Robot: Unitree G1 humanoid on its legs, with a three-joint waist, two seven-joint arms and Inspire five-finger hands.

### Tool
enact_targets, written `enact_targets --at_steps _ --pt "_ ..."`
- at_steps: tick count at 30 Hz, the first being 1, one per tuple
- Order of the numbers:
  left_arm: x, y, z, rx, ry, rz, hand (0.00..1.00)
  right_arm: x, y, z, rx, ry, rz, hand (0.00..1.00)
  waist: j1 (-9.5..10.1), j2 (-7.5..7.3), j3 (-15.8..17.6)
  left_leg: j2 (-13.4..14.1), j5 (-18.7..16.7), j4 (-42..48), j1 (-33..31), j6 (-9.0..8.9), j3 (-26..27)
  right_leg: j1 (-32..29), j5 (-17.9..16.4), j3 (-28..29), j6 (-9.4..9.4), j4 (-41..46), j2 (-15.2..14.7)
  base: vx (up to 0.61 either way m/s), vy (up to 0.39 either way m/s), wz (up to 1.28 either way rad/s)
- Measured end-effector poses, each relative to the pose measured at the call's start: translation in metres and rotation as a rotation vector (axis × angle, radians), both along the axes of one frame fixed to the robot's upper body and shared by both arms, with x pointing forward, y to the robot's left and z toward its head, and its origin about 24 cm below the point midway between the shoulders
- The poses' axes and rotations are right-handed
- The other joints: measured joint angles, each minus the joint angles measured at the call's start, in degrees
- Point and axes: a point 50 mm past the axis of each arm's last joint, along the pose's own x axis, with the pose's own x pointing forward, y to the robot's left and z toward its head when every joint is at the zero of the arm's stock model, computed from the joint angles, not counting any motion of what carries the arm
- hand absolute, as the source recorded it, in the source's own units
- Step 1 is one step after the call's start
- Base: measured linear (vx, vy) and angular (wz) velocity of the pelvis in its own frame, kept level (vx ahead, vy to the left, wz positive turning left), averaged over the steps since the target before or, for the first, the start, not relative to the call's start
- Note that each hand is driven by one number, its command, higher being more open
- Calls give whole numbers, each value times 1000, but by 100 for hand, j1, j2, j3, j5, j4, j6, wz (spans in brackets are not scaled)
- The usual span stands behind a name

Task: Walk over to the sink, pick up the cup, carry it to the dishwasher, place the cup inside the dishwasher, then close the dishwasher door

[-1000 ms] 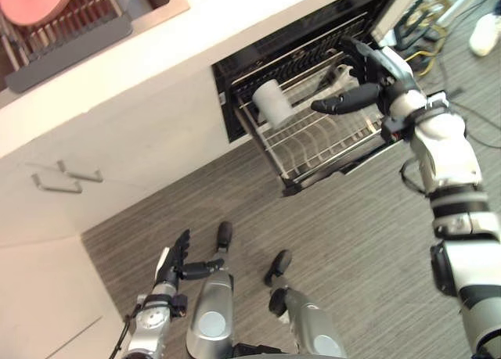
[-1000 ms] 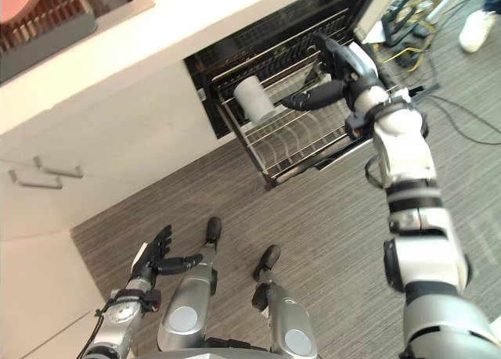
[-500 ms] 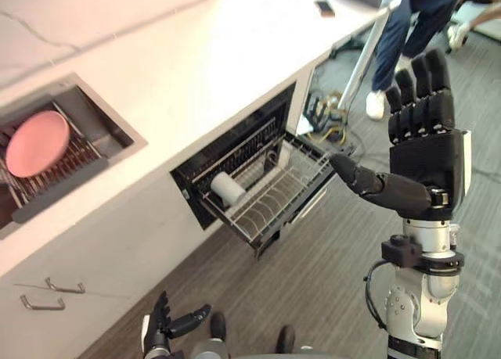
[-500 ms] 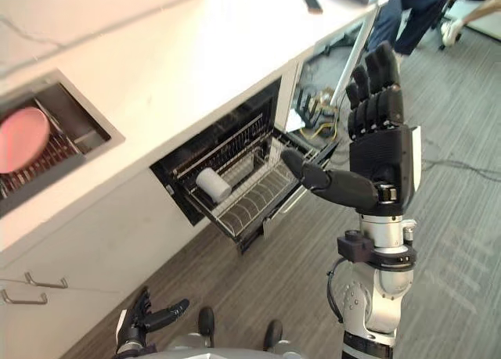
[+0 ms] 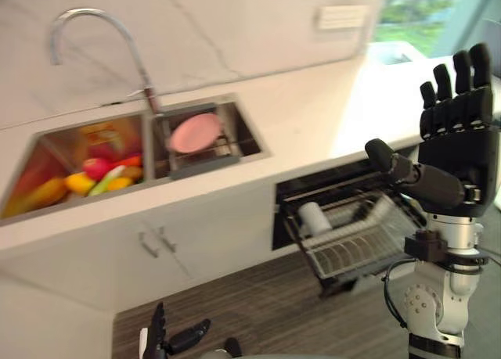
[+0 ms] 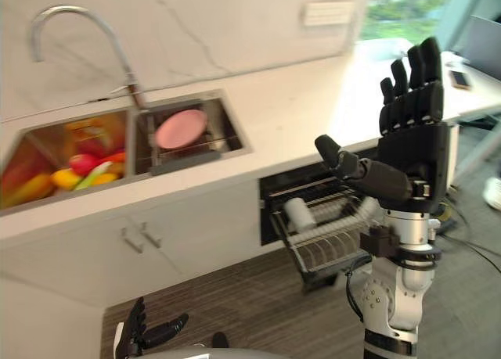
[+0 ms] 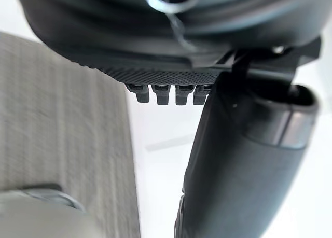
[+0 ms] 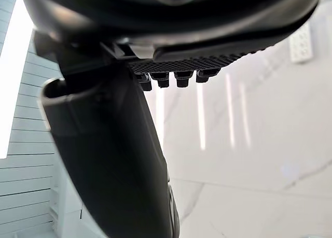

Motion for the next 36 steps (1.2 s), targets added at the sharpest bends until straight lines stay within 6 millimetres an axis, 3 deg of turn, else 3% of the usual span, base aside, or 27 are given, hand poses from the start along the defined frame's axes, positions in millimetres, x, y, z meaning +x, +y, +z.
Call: enact_targets --at_steps 1,2,3,4,5,6,9,10,11,12,13,15,22,25,27,28,29,31,32,34,36 --pt "0 0 0 -5 2 -8 100 1 2 -1 -5 5 0 100 -8 -47 123 -85 -57 -18 165 88 -175 -372 83 395 -413 1230 -409 146 234 68" --pt "1 3 0 1 4 -36 100 1 5 -1 -15 9 2 100 -67 -88 230 -118 -106 1 287 152 -376 -825 -97 1270 -633 2156 -415 128 167 77" --pt "2 4 1 -1 5 -53 100 1 6 -2 -23 11 -5 100 -121 -83 250 -113 -123 12 319 176 -504 -1011 -237 1648 -547 2397 -267 181 164 102" --pt "4 5 1 -3 4 -91 100 0 7 -1 -43 11 -22 100 -229 -94 250 -106 -127 14 369 176 -751 -1220 -493 2209 -432 2399 88 166 86 107" --pt "7 5 1 -7 0 -110 100 -2 7 0 -47 7 -37 100 -268 -120 232 -124 -125 -1 400 154 -911 -1334 -681 2574 -366 2043 392 174 77 98" --pt "8 6 2 -8 -3 -113 100 -3 7 1 -46 3 -41 100 -266 -137 222 -141 -132 -23 422 155 -978 -1383 -748 2677 -356 1803 509 185 45 73" --pt "7 8 2 6 2 -115 100 -11 6 -1 -51 -4 -55 100 -256 -213 178 -177 -173 -70 520 80 -1114 -1550 -727 2817 -436 45 942 217 -39 26" --pt "7 9 2 10 4 -116 100 -11 5 -1 -50 -3 -56 100 -259 -220 178 -186 -187 -65 522 63 -1116 -1548 -666 2841 -465 -88 964 164 -109 13" --pt "8 13 3 24 5 -127 100 -13 4 -1 -42 -12 -62 100 -344 -326 219 -289 -343 56 502 -14 -1174 -1432 106 2960 -583 -703 993 94 -78 21" --pt "10 13 2 26 10 -133 100 -14 1 -1 -46 -17 -76 100 -379 -275 262 -260 -437 142 507 -35 -1218 -1327 172 2914 -479 -813 1016 120 -110 23" --pt "10 12 2 30 8 -127 100 -15 -2 0 -40 -19 -98 100 -382 -232 276 -168 -570 254 471 -146 -1194 -1152 258 2870 -509 -1108 1121 103 -79 -1" --pt "10 8 1 27 5 -126 100 -18 -9 4 -4 -30 -168 100 -338 -138 206 42 -703 299 469 -165 -1008 -918 451 2882 -582 -1640 1366 165 -102 -18" --pt "14 8 2 75 12 -164 100 -24 -12 14 18 -81 -202 100 -399 -122 193 176 -799 299 554 -303 -446 -882 468 3137 -602 -1872 1535 156 -44 -21" --pt "10 11 -3 -27 11 -16 100 -24 -7 15 24 -98 -148 100 -382 -103 206 223 -1022 521 662 -374 -240 -737 459 3351 -603 -1954 1584 74 9 -35" --pt "1 14 -7 -86 14 108 100 -25 -4 13 26 -95 -107 100 -364 -54 249 393 -1485 1399 426 -418 -116 -641 364 3489 -624 -1951 1664 37 -16 -40" --pt "-4 13 -8 -96 24 139 100 -28 -1 10 45 -87 -63 100 -361 -41 265 523 -1659 2272 88 -501 -85 -585 312 3527 -650 -1930 1670 20 -56 -15" --pt "-6 11 -8 -97 25 146 100 -34 2 10 60 -91 -18 100 -359 4 294 677 -1691 3169 -278 -529 -78 -497 233 3523 -737 -1920 1675 18 -57 -9" --pt "-10 6 -9 -106 31 164 100 -37 7 15 33 -116 28 100 -343 35 367 816 -1767 3867 -484 -655 -46 -332 194 3567 -775 -1924 1659 26 13 -10" --pt "-11 4 -10 -103 40 150 100 -36 10 16 22 -129 51 100 -321 71 347 798 -1920 3450 -483 -557 1 -321 191 3622 -776 -1927 1584 29 69 -14" --pt "-10 5 -9 -93 37 153 100 -34 11 16 27 -132 59 100 -304 32 375 834 -1901 2790 -628 -535 157 -306 156 3653 -734 -1973 1403 26 75 -5" --pt "-13 1 -8 -77 35 181 100 -33 16 16 35 -133 83 100 -267 85 378 1026 -1607 2387 -895 -619 275 -168 56 3662 -587 -2009 1204 92 169 -3"
